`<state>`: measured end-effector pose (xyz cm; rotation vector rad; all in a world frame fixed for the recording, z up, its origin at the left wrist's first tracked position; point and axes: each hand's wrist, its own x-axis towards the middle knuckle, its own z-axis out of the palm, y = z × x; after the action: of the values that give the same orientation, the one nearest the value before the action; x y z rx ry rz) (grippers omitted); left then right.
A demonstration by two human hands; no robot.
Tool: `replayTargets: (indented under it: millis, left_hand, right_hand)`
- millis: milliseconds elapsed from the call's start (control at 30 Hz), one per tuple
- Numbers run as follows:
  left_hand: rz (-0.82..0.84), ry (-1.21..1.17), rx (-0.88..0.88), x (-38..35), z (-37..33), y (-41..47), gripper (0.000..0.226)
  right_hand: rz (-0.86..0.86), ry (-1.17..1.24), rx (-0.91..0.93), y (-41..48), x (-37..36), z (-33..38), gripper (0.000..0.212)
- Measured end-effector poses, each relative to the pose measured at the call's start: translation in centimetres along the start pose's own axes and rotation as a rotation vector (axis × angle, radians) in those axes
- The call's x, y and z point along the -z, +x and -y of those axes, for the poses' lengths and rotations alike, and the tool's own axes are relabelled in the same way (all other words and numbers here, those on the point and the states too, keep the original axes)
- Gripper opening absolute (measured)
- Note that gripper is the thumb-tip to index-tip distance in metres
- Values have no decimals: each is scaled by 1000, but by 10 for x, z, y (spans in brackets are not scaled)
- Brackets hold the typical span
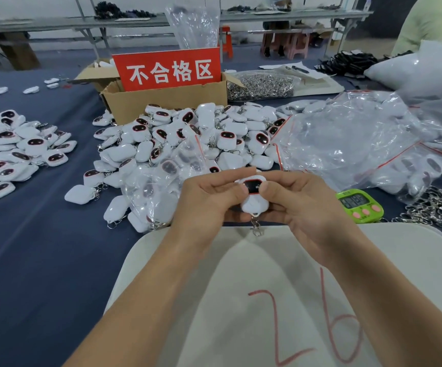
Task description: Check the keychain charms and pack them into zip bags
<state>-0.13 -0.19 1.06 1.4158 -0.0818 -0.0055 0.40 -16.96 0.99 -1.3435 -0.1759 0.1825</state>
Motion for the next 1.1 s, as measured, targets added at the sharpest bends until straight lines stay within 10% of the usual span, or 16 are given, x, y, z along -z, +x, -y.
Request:
replayTargets:
  millis: [167, 600, 800, 1100]
  left_hand:
    - [-266, 676, -391, -7, 5, -11, 32]
    - [-338, -257, 39, 59, -102, 91, 28]
    - [-303, -16, 146, 89, -115, 122, 44]
    - [-209, 674, -172, 25, -59, 62, 46]
  right_hand:
    - [-107, -35, -137, 6, -7, -6, 26]
    - [-85, 287, -226, 171, -113, 118, 10]
    - [-311, -567, -43, 192, -116, 73, 37]
    - [-319, -1132, -74, 84, -36, 31, 63]
